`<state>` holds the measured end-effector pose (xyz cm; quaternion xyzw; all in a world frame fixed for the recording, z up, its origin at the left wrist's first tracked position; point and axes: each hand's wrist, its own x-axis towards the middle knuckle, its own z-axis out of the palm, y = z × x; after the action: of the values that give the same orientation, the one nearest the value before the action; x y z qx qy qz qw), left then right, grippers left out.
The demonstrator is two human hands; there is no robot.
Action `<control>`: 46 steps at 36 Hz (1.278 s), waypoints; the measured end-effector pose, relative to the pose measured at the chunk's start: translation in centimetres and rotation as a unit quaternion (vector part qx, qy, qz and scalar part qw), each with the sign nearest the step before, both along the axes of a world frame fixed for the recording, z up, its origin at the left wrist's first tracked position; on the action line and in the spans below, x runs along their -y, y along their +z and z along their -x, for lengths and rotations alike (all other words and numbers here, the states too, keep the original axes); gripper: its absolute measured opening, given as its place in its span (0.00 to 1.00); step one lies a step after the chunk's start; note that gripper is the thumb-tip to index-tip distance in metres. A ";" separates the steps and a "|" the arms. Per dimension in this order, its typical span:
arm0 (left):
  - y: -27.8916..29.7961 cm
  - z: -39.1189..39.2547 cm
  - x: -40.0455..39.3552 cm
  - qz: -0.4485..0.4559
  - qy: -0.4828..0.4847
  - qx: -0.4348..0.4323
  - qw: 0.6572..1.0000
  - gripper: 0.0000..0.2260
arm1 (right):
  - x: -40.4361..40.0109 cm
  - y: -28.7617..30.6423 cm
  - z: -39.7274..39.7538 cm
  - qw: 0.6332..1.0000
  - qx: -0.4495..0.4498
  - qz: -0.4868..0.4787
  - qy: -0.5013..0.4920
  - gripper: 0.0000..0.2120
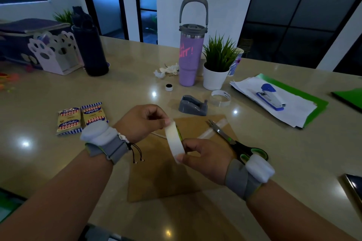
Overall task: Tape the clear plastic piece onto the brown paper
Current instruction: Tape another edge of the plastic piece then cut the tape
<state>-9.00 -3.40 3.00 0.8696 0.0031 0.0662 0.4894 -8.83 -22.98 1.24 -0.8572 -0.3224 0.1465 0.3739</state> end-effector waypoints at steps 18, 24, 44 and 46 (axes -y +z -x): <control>0.6 -0.4 -2.9 -0.078 0.129 0.080 0.985 0.10 | -1.9 1.4 -0.8 0.995 -0.042 0.081 -0.032 0.19; -1.0 -0.9 -5.7 -0.053 0.188 0.022 0.981 0.07 | -0.7 1.6 -2.0 0.991 0.021 0.130 -0.023 0.18; -8.2 -3.7 -7.2 -0.058 0.216 -0.075 0.972 0.03 | 2.0 0.1 -5.5 0.983 0.058 0.068 -0.163 0.17; -8.3 -3.8 -7.2 -0.066 0.202 -0.083 0.974 0.02 | 1.8 0.0 -5.6 0.981 0.060 0.093 -0.163 0.18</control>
<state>-5.19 3.81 -5.31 0.8839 0.2148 0.0907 0.4055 -3.23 -24.74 1.24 -0.9364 -0.1854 0.0617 0.2916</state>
